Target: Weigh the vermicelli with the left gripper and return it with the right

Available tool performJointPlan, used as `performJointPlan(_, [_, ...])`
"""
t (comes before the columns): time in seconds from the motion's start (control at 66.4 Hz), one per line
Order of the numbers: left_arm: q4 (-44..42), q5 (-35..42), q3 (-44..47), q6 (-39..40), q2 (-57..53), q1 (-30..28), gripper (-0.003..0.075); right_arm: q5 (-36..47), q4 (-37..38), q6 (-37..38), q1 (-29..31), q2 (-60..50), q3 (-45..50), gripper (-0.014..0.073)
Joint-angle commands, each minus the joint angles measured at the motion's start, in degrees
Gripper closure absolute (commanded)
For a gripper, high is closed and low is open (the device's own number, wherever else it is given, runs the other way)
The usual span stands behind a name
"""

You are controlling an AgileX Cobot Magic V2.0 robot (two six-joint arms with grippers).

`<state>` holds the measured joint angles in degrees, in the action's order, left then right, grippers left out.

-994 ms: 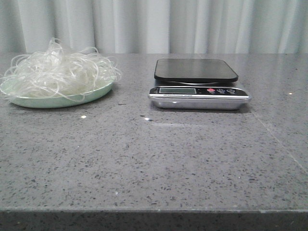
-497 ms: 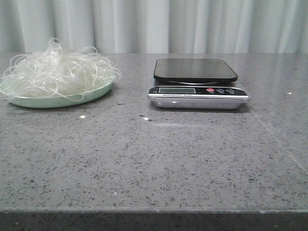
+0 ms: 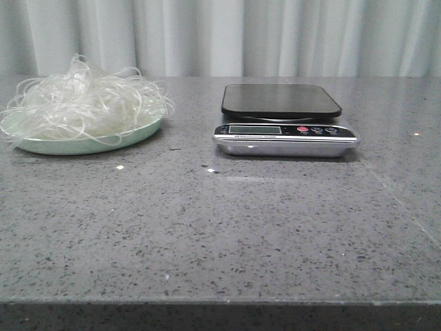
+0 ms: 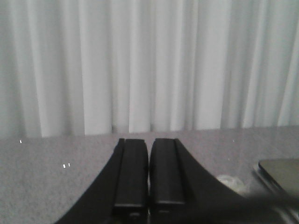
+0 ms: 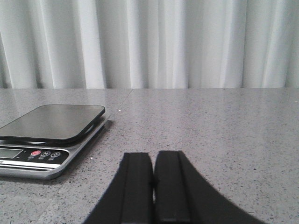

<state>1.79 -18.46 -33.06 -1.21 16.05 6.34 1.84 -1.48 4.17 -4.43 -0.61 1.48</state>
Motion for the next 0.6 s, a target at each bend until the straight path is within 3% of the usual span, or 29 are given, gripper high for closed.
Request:
performJointPlan(0.0, [1.1,3.1,-1.3,0.1,3.2,0.4,0.0591,4.5,-0.3,-0.1,0.3,-0.9,-0.3,0.0426])
performJointPlan(0.286, [4.4,3.5,-0.6,0.1,9.6,0.4,0.0556,4.5,-0.3,-0.1,0.3,-0.9,-0.3,0.0426])
performJointPlan(0.376, [4.4,3.5,-0.7,0.1,10.6,0.4,0.0452,4.5,-0.3,-0.1,0.3,-0.9,-0.3,0.0426])
performJointPlan(0.527, [4.4,3.5,-0.7,0.1,10.8,0.4,0.018,4.5,-0.3,-0.1,0.3,-0.9,-0.3,0.0426])
performJointPlan(0.587, [4.4,3.5,-0.7,0.1,10.8,0.4,0.0129,4.5,-0.3,-0.1,0.3,-0.9,-0.3,0.0426])
